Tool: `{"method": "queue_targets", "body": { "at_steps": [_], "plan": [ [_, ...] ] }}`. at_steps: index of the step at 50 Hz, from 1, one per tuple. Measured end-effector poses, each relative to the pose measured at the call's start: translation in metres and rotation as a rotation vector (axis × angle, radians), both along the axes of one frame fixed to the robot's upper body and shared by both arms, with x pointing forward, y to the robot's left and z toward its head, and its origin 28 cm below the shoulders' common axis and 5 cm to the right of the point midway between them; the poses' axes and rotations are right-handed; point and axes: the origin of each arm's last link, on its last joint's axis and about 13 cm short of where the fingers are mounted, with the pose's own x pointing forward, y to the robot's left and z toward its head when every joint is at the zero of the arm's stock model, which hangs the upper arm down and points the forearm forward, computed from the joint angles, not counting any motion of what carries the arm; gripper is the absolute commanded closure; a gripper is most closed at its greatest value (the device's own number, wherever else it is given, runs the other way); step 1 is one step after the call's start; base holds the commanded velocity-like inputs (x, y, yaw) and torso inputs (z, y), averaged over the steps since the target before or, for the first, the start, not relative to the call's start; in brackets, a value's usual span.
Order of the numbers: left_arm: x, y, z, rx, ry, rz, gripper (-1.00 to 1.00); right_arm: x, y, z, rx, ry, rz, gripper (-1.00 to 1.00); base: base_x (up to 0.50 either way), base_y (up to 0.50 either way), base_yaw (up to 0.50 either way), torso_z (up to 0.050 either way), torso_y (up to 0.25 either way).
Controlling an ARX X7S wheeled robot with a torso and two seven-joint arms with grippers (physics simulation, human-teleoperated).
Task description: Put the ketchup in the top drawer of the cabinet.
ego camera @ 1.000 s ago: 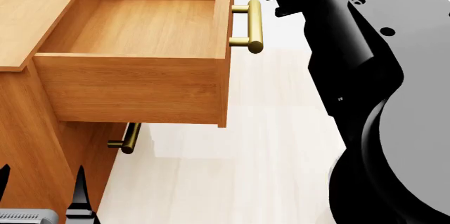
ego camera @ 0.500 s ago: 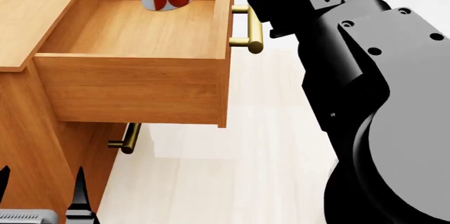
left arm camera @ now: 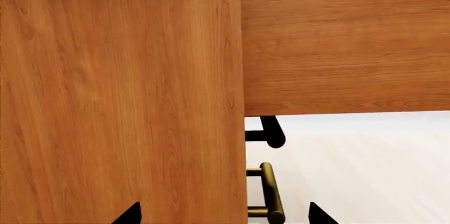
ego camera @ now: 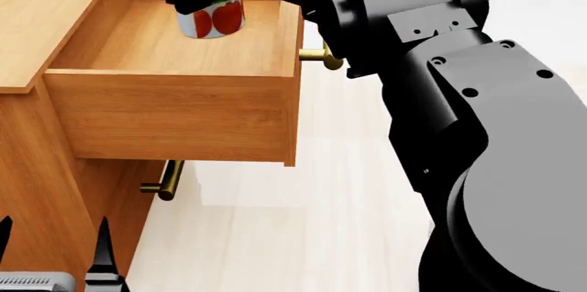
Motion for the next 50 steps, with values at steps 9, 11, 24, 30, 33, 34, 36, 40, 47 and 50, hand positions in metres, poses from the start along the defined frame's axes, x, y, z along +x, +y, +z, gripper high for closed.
{"method": "queue_targets", "body": {
  "at_steps": [9, 11, 24, 30, 33, 34, 36, 40, 47, 50],
  "plan": [
    [0.0, 0.0, -0.001, 0.0, 0.0, 0.002, -1.0, 0.002, 0.001, -0.01, -0.005, 0.008, 0.004, 1.0, 0.0, 0.0, 0.0, 0.0, 0.0],
    [0.0, 0.0, -0.001, 0.0, 0.0, 0.002, -1.0, 0.002, 0.001, -0.011, -0.006, 0.009, 0.005, 1.0, 0.0, 0.0, 0.0, 0.0, 0.0],
    [0.0, 0.0, -0.001, 0.002, 0.0, 0.004, -1.0, 0.004, 0.0, -0.02, -0.026, 0.015, 0.001, 1.0, 0.0, 0.0, 0.0, 0.0, 0.0],
    [-0.001, 0.0, 0.0, 0.003, -0.001, 0.004, -1.0, 0.004, 0.0, -0.022, -0.034, 0.016, -0.001, 1.0, 0.0, 0.0, 0.0, 0.0, 0.002],
    [-0.001, 0.0, 0.0, 0.003, -0.001, 0.005, -1.0, 0.004, 0.0, -0.023, -0.037, 0.016, -0.001, 1.0, 0.0, 0.0, 0.0, 0.0, 0.0],
    [-0.001, 0.0, 0.0, 0.003, -0.001, 0.005, -1.0, 0.004, 0.0, -0.023, -0.037, 0.016, -0.001, 1.0, 0.0, 0.0, 0.0, 0.0, 0.0],
    [-0.001, 0.0, 0.0, 0.003, -0.001, 0.005, -1.0, 0.004, 0.0, -0.024, -0.039, 0.016, -0.002, 1.0, 0.0, 0.0, 0.0, 0.0, 0.0],
    [-0.001, 0.0, 0.0, 0.003, -0.001, 0.005, -1.0, 0.004, -0.001, -0.025, -0.043, 0.017, -0.003, 1.0, 0.0, 0.0, 0.0, 0.0, 0.0],
    [-0.001, 0.0, 0.0, 0.004, -0.001, 0.006, -1.0, 0.005, 0.0, -0.029, -0.049, 0.019, -0.003, 1.0, 0.0, 0.0, 0.0, 0.0, 0.0],
    [-0.001, 0.0, 0.0, 0.004, -0.001, 0.006, -1.0, 0.005, 0.0, -0.031, -0.05, 0.02, -0.003, 1.0, 0.0, 0.0, 0.0, 0.0, 0.0]
  ]
}}
